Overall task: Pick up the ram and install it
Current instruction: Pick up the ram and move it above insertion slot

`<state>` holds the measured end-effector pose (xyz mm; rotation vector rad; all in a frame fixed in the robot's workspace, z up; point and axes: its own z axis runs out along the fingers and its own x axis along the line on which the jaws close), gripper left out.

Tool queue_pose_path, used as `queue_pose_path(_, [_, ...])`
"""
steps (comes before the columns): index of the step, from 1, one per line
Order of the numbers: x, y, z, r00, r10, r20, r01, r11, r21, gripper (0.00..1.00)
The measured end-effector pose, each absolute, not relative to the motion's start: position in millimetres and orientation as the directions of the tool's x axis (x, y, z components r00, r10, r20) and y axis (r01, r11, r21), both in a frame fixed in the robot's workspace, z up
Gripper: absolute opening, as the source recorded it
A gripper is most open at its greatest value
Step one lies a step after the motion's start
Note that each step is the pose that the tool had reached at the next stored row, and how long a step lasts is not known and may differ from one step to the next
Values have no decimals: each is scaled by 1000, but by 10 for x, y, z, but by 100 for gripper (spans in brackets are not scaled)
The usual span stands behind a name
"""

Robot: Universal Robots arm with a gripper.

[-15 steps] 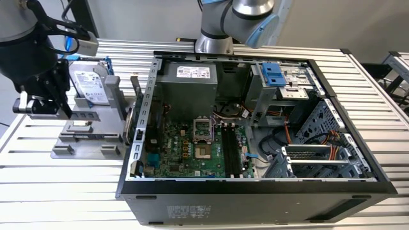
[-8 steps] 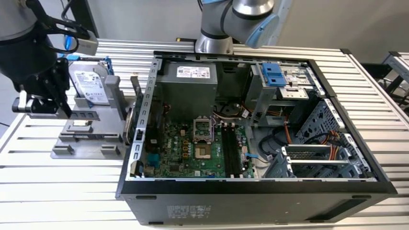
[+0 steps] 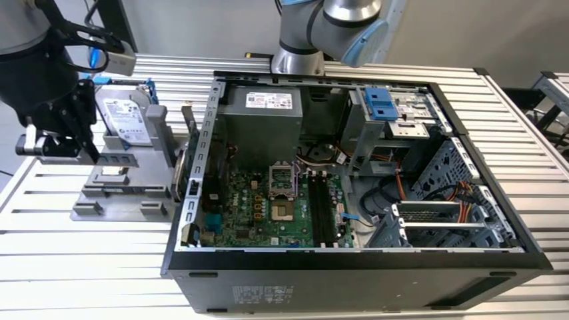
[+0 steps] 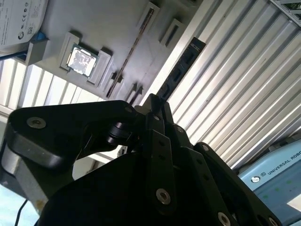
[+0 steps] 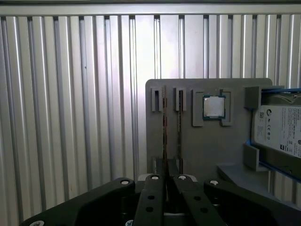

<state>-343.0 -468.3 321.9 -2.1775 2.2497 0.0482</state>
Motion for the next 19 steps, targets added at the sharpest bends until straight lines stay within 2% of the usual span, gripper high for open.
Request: queue_pose_path(19, [-3430, -4683, 3312, -33, -999, -29, -999, 32, 15, 0])
